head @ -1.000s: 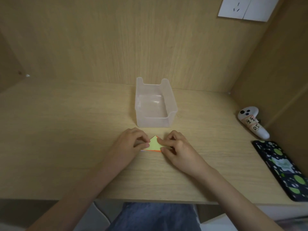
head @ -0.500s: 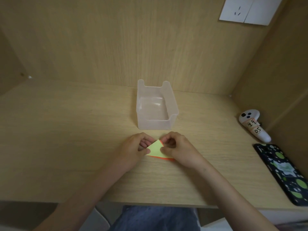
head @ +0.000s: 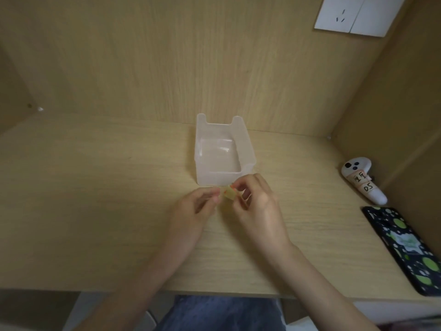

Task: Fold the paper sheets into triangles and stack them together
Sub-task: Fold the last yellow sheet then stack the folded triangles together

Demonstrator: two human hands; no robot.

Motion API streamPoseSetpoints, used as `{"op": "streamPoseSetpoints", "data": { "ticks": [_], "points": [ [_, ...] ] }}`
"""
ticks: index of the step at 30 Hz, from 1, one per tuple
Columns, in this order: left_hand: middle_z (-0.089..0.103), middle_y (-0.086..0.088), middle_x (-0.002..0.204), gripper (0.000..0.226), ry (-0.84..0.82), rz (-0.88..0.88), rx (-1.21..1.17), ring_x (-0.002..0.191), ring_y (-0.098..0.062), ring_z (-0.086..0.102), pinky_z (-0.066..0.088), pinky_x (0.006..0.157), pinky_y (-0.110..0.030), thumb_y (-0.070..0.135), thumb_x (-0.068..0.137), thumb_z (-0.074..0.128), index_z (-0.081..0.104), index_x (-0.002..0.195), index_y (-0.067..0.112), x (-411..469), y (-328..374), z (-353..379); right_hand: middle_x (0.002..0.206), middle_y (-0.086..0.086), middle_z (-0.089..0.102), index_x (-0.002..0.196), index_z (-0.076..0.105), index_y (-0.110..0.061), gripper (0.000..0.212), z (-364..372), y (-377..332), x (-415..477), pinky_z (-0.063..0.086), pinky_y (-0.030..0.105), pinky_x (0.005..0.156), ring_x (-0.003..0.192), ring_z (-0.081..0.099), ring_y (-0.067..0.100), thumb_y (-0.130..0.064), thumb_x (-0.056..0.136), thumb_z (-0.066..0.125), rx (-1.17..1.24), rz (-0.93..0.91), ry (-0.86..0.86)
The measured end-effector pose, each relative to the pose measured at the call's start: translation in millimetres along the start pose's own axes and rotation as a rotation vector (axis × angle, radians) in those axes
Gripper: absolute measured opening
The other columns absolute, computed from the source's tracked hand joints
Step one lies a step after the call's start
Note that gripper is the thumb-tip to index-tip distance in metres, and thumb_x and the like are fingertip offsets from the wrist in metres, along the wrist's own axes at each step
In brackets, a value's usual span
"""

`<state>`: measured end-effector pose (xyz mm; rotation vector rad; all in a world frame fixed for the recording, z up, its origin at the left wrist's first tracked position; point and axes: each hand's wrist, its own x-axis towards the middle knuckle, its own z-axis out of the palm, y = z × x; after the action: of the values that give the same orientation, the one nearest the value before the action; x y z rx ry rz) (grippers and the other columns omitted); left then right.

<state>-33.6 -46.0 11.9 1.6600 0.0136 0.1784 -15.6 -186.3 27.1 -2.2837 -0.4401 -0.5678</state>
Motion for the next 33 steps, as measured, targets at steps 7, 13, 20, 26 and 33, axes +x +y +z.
{"op": "streamPoseSetpoints", "data": {
  "ticks": [7,13,20,26,33],
  "points": [
    [0.07,0.003,0.071,0.025,-0.065,-0.173,-0.171,0.064,-0.005,0.066,0.056,0.062,-0.019,0.0,0.092,0.051,0.066,0.083,0.017,7.4,-6.1,-0.1,0.087,0.001,0.062,0.098,0.07,-0.01,0.024,13.5,1.5,-10.6,0.047,0.015,0.075,0.077,0.06,0.006,0.004,0.083,0.055,0.236,0.093,-0.205],
    [0.067,0.013,0.07,0.024,-0.106,-0.08,0.207,0.063,0.001,0.059,0.047,0.068,-0.019,-0.002,0.088,0.051,0.067,0.086,0.015,20.5,-10.2,0.6,0.082,-0.004,0.061,0.1,0.068,-0.014,0.029,-2.3,14.6,6.5,0.043,0.01,0.069,0.065,0.056,0.001,0.006,0.081,0.06,0.338,0.264,-0.222],
    [0.066,0.004,0.094,0.025,-0.09,0.042,0.424,0.092,-0.009,0.06,0.04,0.072,-0.009,0.004,0.091,0.051,0.069,0.107,0.008,19.9,-8.5,0.6,0.079,-0.008,0.06,0.084,0.072,-0.012,0.017,5.2,26.2,2.5,0.037,0.006,0.064,0.067,0.054,-0.005,0.003,0.076,0.069,0.227,0.295,-0.245],
    [0.066,-0.011,0.105,0.029,-0.015,0.118,0.604,0.099,-0.025,0.059,0.039,0.083,-0.024,0.022,0.091,0.054,0.067,0.113,0.008,20.0,-17.6,3.7,0.081,-0.003,0.061,0.085,0.072,-0.01,0.016,5.1,32.9,2.9,0.04,0.007,0.065,0.07,0.055,0.002,0.002,0.075,0.071,0.248,0.318,-0.219],
    [0.051,0.003,0.086,0.041,-0.04,0.134,0.546,0.072,-0.005,0.047,0.035,0.072,-0.015,0.005,0.078,0.071,0.063,0.118,0.008,18.9,-20.1,-0.2,0.071,0.001,0.064,0.085,0.071,-0.015,0.025,-24.9,32.6,17.4,0.045,0.011,0.061,0.057,0.056,0.003,0.008,0.078,0.063,0.42,0.404,-0.178]
  ]
}}
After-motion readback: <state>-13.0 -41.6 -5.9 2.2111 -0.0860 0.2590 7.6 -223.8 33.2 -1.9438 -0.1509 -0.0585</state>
